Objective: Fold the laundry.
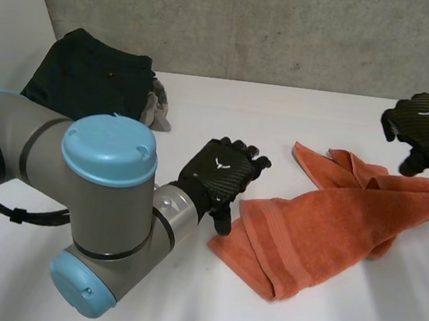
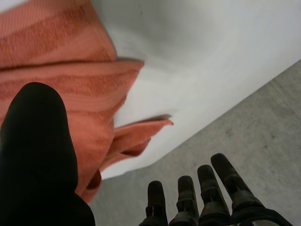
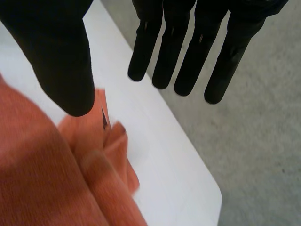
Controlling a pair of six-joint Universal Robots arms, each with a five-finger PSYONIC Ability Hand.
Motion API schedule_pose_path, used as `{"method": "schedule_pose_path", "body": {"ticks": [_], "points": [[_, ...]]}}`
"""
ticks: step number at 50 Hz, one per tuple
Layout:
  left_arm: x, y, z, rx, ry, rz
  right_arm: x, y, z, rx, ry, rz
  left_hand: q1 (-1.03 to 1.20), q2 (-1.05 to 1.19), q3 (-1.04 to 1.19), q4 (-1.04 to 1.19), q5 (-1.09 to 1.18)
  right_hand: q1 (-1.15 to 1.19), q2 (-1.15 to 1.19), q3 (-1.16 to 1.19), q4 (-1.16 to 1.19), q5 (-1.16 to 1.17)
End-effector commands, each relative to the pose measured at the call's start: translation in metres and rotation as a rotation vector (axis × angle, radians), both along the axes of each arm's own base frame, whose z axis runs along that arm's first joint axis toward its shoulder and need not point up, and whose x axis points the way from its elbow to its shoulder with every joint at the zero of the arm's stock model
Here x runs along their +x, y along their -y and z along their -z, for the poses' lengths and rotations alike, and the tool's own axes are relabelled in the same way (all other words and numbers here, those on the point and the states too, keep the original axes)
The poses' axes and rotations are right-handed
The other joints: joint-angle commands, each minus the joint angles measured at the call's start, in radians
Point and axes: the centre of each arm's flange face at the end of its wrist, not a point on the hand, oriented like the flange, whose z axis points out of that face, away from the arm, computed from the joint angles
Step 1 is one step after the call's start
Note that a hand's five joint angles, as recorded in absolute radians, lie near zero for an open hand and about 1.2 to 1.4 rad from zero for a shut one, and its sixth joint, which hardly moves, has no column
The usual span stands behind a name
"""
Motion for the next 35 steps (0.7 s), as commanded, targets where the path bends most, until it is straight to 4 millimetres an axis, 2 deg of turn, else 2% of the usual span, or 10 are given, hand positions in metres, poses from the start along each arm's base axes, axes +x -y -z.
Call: {"method": "schedule_pose_path", "body": {"ticks": [1, 5, 10, 13, 14, 15, 17, 22, 28, 35], "points": [[0.003, -0.002, -0.017, 0.014, -0.035, -0.008, -0.033, 0.038, 0.015, 0.137, -0.226, 0.055, -0.022, -0.029, -0.032, -0.026, -0.047, -0.188, -0.181, -0.191, -0.188, -0.173], [0.004, -0.002, -0.023, 0.005, -0.05, -0.01, -0.042, 0.052, 0.036, 0.204, -0.356, 0.047, -0.022, -0.029, -0.032, -0.026, -0.047, -0.265, -0.258, -0.268, -0.264, -0.249], [0.003, 0.002, -0.023, 0.005, -0.053, -0.02, -0.049, 0.074, 0.066, 0.195, -0.382, 0.051, -0.022, -0.029, -0.032, -0.026, -0.047, -0.244, -0.237, -0.248, -0.244, -0.229], [0.003, 0.005, -0.022, 0.015, -0.059, -0.024, -0.049, 0.085, 0.076, 0.151, -0.347, 0.056, -0.022, -0.029, -0.032, -0.026, -0.047, 0.139, 0.146, 0.135, 0.139, 0.154], [0.003, 0.006, -0.022, 0.014, -0.063, -0.024, -0.048, 0.086, 0.077, 0.142, -0.333, 0.057, -0.022, -0.029, -0.032, -0.026, -0.047, 0.323, 0.331, 0.32, 0.324, 0.339], [0.002, 0.008, -0.022, 0.02, -0.071, -0.031, -0.044, 0.086, 0.074, 0.125, -0.297, 0.061, -0.022, -0.029, -0.032, -0.026, -0.047, 0.645, 0.653, 0.642, 0.646, 0.661], [0.002, 0.012, -0.022, 0.025, -0.081, -0.036, -0.039, 0.082, 0.07, 0.129, -0.259, 0.055, -0.022, -0.029, -0.032, -0.026, -0.047, 0.649, 0.656, 0.645, 0.649, 0.664], [-0.006, 0.028, -0.024, 0.051, -0.138, -0.049, -0.003, 0.045, 0.039, 0.13, -0.139, -0.04, -0.022, -0.029, -0.032, -0.026, -0.047, 0.649, 0.656, 0.645, 0.649, 0.664], [-0.023, 0.038, -0.013, 0.159, -0.161, -0.025, 0.028, -0.027, -0.038, -0.017, -0.035, -0.179, -0.022, -0.029, -0.032, -0.026, -0.047, 0.649, 0.656, 0.645, 0.649, 0.664], [-0.039, 0.035, 0.014, 0.363, -0.13, -0.039, 0.046, -0.071, -0.064, -0.015, 0.105, -0.222, -0.022, -0.029, -0.032, -0.026, -0.047, 0.649, 0.656, 0.645, 0.649, 0.664]]}}
